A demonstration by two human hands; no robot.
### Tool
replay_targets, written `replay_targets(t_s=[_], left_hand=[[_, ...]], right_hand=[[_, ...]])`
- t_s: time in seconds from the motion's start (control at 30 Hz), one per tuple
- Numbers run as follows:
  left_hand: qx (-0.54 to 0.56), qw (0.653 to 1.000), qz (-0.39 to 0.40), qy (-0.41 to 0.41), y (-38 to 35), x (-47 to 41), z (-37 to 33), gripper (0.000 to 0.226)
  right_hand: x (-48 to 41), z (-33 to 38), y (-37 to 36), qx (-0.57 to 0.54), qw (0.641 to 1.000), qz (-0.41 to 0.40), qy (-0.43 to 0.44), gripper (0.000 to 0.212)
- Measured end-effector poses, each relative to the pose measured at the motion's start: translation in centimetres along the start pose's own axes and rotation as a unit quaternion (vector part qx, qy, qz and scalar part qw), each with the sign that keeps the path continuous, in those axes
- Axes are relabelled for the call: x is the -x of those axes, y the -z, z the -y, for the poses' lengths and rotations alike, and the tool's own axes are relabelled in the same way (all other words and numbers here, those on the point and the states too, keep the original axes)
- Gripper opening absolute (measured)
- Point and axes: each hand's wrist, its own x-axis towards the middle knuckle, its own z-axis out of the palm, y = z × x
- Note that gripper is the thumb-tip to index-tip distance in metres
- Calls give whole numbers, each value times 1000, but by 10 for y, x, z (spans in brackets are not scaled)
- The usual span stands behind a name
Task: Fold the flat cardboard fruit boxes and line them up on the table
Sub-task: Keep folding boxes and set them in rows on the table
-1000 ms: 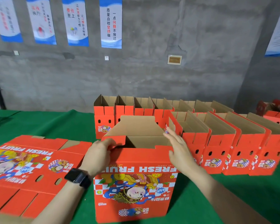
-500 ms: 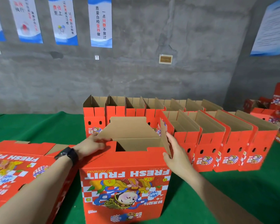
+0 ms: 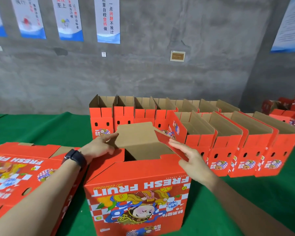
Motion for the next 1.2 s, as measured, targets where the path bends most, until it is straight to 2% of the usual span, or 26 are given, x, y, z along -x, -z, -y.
replay_targets(t_s=[0.2,0.37,0.43,0.57,0.63,0.7,0.73,0.8,0.87,0.93,0.97,1.03,1.07,1.13,1.2], left_hand=[[-92,996,4,2,-7,0,-9,79],[-84,992,-49,-84,-6,4,5,102],[-90,988,-73,-101,-7,6,11,94],[-101,984,-88,-121,-7,6,18,56],[-95,982,-92,-133,-6,6,20,43],[-78,983,-93,-135,-7,7,21,36],[-76,984,-96,-133,-6,9,21,34],[-80,984,-101,-120,-7,11,21,30],[-48,990,-97,-92,-6,15,18,36],[25,996,-61,-57,-2,20,19,47],[43,997,-34,-50,-2,23,19,44],[-21,998,22,-56,-2,27,19,20],[-107,991,53,-62,-2,26,20,28],[-237,968,62,-59,-4,21,19,63],[-244,968,52,-40,-6,17,15,68]], right_hand=[[12,-9,10,34,998,55,-19,64],[13,-12,8,66,993,92,15,51],[11,-14,10,80,991,105,29,47],[9,-11,16,60,987,148,11,26],[4,-6,14,31,995,90,-22,25],[-6,-2,7,34,998,-22,-46,33],[-11,1,3,49,995,-73,-51,30],[-21,9,-5,62,989,-114,-65,25],[-30,11,-11,109,987,-66,-98,40],[-33,10,-17,214,969,12,-121,58],[-33,9,-19,252,959,38,-124,61],[-34,6,-19,279,950,77,-118,65],[-35,5,-18,273,950,94,-117,67],[-38,5,-15,260,949,124,-125,72],[-41,6,-14,275,942,139,-130,72]])
